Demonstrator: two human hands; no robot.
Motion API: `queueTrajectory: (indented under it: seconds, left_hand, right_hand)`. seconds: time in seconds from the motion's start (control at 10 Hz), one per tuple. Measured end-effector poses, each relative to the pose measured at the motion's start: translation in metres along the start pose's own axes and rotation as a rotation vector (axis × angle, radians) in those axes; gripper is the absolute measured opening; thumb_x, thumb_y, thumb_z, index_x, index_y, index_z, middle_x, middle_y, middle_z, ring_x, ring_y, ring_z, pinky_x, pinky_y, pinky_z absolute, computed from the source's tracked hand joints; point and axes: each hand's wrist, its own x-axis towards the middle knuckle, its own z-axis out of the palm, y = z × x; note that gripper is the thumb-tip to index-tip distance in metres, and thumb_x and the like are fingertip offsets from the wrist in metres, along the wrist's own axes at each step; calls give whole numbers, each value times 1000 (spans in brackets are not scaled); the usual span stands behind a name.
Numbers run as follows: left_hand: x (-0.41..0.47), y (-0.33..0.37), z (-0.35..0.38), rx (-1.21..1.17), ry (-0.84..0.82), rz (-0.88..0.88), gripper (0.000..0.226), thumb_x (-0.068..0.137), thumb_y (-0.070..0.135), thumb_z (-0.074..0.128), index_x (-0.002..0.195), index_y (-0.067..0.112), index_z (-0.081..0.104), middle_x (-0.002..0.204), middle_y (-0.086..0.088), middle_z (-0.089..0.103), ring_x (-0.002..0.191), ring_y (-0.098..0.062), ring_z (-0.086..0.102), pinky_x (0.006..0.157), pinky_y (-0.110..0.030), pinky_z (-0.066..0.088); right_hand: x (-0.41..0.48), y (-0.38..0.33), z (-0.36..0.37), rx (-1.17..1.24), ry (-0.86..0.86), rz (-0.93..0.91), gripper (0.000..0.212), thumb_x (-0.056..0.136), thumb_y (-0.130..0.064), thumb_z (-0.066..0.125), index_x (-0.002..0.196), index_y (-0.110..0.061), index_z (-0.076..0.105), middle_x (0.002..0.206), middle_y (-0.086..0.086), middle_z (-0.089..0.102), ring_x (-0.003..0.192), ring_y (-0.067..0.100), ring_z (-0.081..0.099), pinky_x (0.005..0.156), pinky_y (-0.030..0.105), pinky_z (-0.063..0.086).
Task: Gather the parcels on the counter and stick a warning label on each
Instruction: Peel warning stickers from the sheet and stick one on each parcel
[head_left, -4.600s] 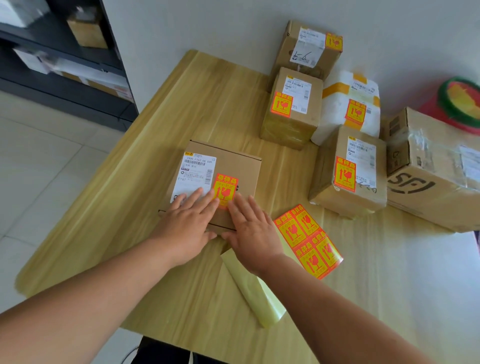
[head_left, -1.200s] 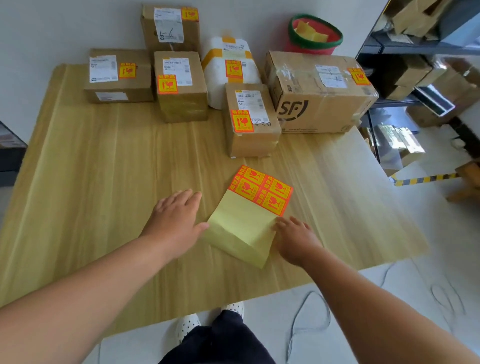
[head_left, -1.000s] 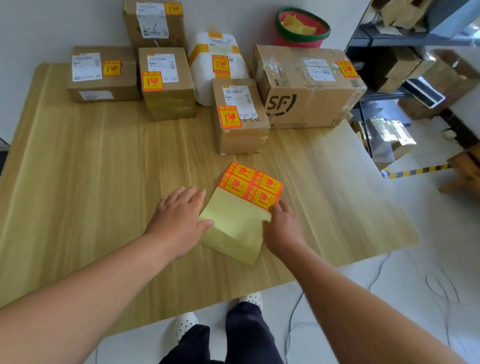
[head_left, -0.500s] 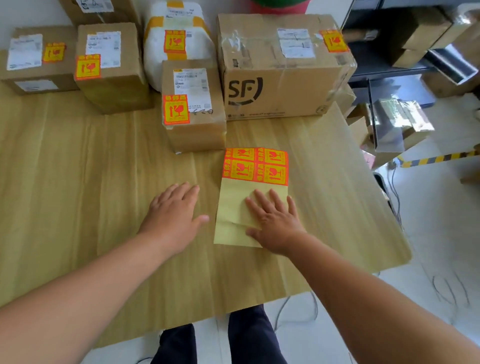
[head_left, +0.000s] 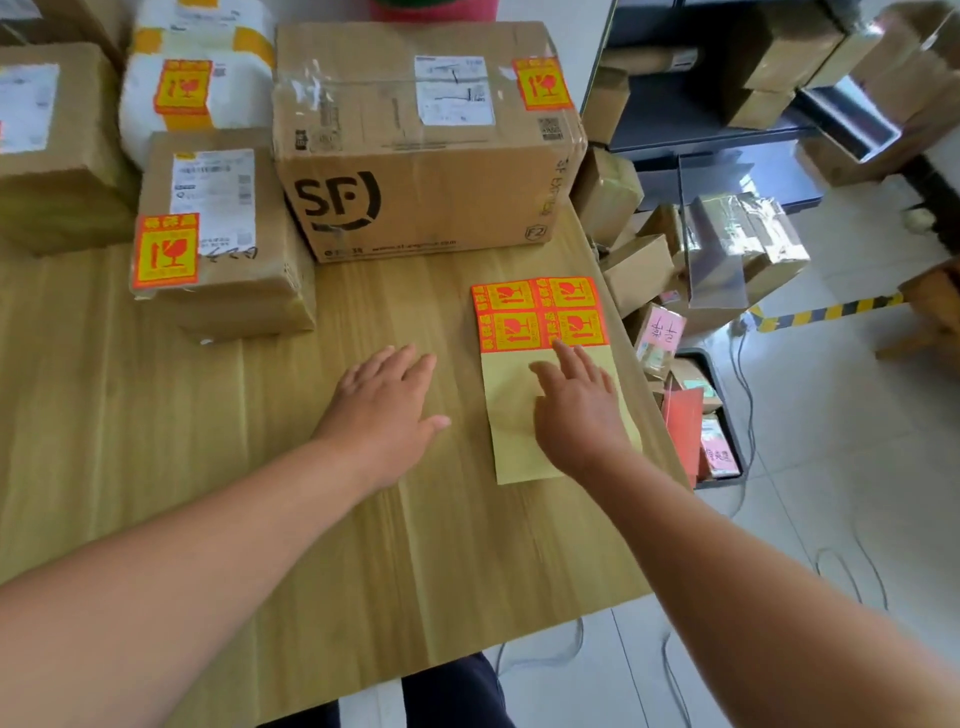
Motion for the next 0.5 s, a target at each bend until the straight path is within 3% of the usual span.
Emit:
queueTrajectory:
  seconds: [0.1,0.2,0.3,0.5]
  left_hand:
    - [6,-1,-2,30,24,-14,71,95,50,37,151,22,4,160,1,0,146,-19,-1,116,-39,3]
    - [8,-4,-2,60,57,-18,71,95,50,36,151,22,2,159,0,-2,146,-20,-3,116,-39,2]
    - [6,-8,-4,76,79,-22,72,94,51,36,150,23,1,159,-1,-3,146,-20,-3,116,-39,1]
    - [-5,-18,-11,84,118,-58,73,94,52,36,150,22,0,159,-2,-4,146,-21,-4,115,-39,-1]
  right_hand:
    - [7,-11,17,4,-50,34,64,97,-51,30,151,-29,2,159,-1,-14,145,26,-15,114,47,-4]
    - [14,-1,27,-76,-181,-9,72,93,-63,20,149,-31,-12,156,-2,-24,142,27,-23,113,50,-7]
    - [22,16,22,-122,-203,-94,73,92,-65,19,149,-32,-12,157,-4,-23,142,25,-23,113,49,-8]
    - [31,16,1,-98,-242,-82,72,93,-63,25,150,-32,-5,158,-3,-18,144,26,-15,115,52,-1]
